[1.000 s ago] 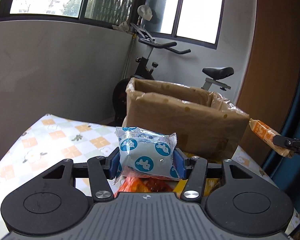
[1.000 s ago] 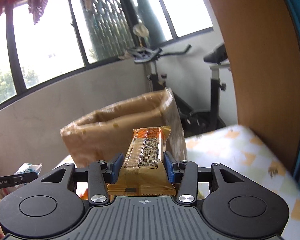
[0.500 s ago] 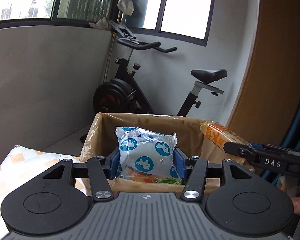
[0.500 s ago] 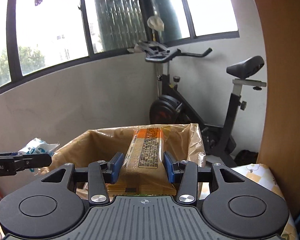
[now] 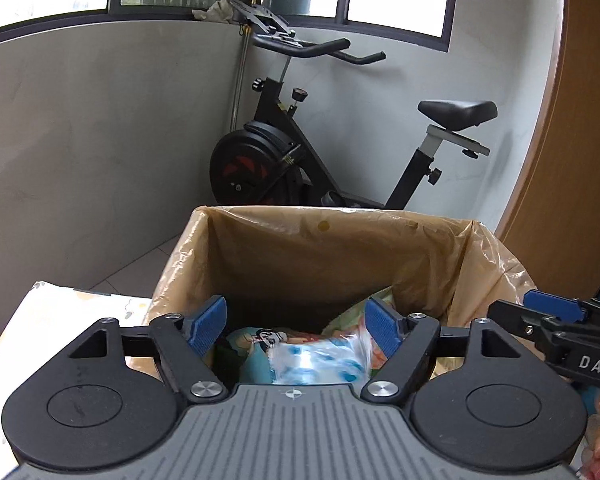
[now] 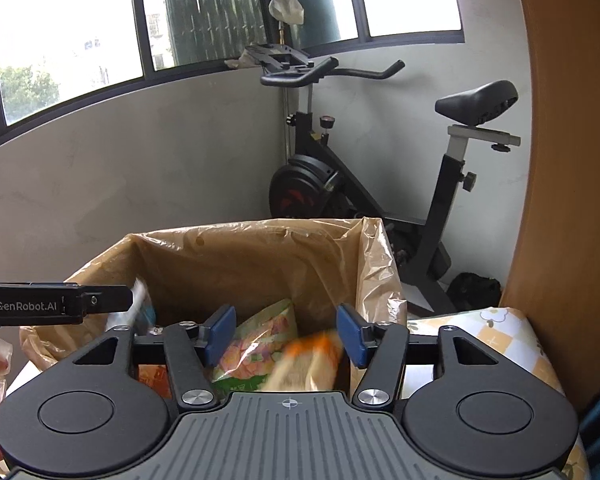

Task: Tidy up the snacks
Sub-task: 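Move the left tool to the orange chip bag while the right tool approaches a red wrapper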

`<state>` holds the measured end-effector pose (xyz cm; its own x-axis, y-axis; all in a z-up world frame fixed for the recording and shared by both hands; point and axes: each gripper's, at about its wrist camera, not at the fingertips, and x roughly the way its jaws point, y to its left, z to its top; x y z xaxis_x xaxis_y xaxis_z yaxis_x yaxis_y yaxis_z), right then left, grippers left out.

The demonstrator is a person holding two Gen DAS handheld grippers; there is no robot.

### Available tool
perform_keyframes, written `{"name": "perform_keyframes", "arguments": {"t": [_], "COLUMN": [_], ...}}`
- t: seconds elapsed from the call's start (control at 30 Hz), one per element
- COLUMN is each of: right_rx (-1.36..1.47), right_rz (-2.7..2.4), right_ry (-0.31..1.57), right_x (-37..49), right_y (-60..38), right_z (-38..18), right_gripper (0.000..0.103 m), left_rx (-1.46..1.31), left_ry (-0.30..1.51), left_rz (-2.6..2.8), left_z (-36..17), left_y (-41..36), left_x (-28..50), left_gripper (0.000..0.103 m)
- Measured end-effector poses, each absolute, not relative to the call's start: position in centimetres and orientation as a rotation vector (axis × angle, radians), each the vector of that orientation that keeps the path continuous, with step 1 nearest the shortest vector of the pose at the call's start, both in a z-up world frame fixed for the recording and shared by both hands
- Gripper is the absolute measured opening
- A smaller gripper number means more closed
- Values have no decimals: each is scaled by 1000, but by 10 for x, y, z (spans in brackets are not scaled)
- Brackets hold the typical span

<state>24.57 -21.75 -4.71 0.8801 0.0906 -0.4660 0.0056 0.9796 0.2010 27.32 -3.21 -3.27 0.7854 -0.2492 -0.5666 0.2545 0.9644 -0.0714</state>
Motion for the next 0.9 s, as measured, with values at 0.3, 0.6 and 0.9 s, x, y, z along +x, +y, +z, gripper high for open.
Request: {"name": "perform_keyframes", "arguments": {"t": [0.3, 0.6, 0.9], "right_rx": [189, 209, 240], "right_rz": [70, 91, 80], "right_ry": [410, 360, 345], "right_x": [210, 157, 124], "right_y": [-239, -252, -250], "right_z": [-31, -40, -76], "right_gripper": [56, 56, 56], "left_rx": [-29, 10, 12], "left_ry": [509, 488, 556], "left_rz": [-256, -265, -358], "left_z": [-8, -15, -70], "left_y": [13, 49, 61], "left_x": [231, 175, 149], "left_gripper": [78, 78, 93]}}
